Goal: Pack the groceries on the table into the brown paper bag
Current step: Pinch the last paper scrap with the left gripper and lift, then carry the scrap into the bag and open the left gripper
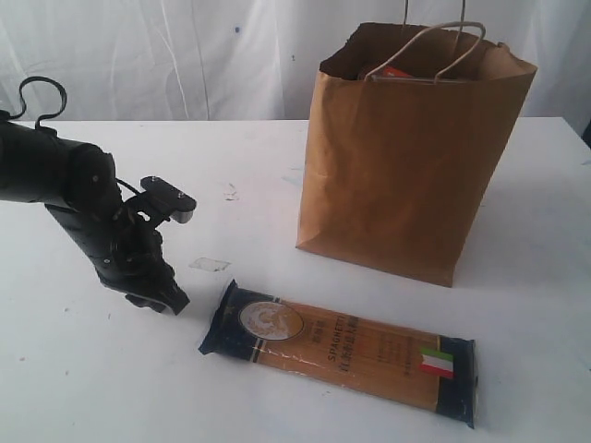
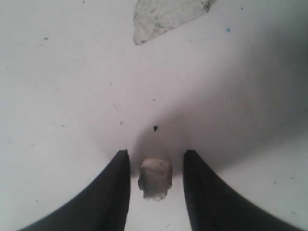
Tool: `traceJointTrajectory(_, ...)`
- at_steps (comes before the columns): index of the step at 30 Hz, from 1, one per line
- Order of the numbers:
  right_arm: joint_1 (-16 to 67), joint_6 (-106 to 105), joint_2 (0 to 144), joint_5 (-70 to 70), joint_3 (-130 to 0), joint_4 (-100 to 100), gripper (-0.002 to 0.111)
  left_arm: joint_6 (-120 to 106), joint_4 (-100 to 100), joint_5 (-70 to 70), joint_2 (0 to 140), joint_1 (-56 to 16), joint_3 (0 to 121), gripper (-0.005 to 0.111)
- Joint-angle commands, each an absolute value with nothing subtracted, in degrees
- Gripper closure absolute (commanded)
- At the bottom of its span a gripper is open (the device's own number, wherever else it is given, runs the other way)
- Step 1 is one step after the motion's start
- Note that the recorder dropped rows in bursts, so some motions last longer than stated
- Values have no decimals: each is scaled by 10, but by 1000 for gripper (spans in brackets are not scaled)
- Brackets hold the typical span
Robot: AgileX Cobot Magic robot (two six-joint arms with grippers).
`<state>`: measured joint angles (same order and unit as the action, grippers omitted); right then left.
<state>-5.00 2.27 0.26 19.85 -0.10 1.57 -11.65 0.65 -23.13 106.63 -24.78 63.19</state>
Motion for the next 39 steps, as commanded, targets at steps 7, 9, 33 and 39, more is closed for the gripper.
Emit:
traceJointTrajectory(7, -52, 24, 0, 196, 0, 16, 108, -121, 16, -254, 1064, -247, 647, 107)
traceJointTrajectory(9, -52, 24, 0, 196, 0, 16, 108, -121, 29, -294, 1058, -247, 676, 107)
traceJointTrajectory(33, -52, 24, 0, 196, 0, 16, 108, -585, 671, -596, 970, -247, 774, 107)
traceJointTrajectory(39, -52, 24, 0, 196, 0, 16, 108, -689, 836, -468, 966, -258, 806, 107)
